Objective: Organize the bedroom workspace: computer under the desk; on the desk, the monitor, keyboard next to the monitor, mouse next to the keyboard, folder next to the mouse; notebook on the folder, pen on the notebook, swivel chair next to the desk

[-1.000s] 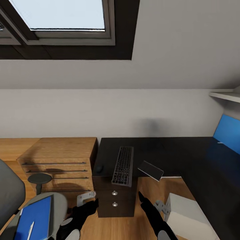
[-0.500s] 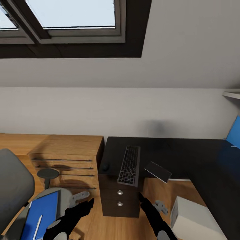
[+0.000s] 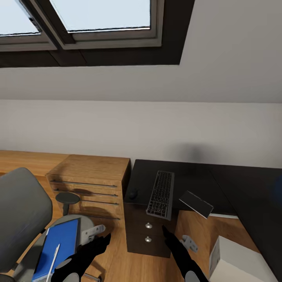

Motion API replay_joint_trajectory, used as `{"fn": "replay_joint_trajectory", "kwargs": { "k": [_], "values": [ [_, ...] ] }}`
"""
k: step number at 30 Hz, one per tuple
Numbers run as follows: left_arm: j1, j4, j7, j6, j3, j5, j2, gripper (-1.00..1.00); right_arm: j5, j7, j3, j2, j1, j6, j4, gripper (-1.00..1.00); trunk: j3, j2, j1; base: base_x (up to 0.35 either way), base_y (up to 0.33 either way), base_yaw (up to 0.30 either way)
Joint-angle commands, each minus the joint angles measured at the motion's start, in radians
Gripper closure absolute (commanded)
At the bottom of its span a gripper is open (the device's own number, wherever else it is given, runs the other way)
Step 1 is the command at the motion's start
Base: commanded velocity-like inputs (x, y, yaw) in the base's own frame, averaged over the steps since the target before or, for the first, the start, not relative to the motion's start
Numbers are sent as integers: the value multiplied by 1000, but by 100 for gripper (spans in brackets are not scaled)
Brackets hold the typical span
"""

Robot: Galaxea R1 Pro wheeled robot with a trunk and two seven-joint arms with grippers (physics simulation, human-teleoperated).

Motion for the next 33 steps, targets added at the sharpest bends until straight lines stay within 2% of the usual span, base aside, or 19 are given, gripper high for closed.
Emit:
{"fn": "replay_joint_trajectory", "kwargs": {
  "k": [1,20,33],
  "values": [
    [-1,-2,7,2,-2,3,1,-100,-10,-5,3,-1,-1,-7,-1,-100,-5,-8,4,0,0,13],
    [-1,-1,7,2,-17,4,-5,-100,-10,-5,2,-1,-1,-6,-1,-100,-64,-141,77,0,5,2],
    [-1,-1,7,2,-18,3,-5,-100,-10,-5,2,-1,-1,-6,-1,-100,-105,-232,127,3,288,0]
  ]
}}
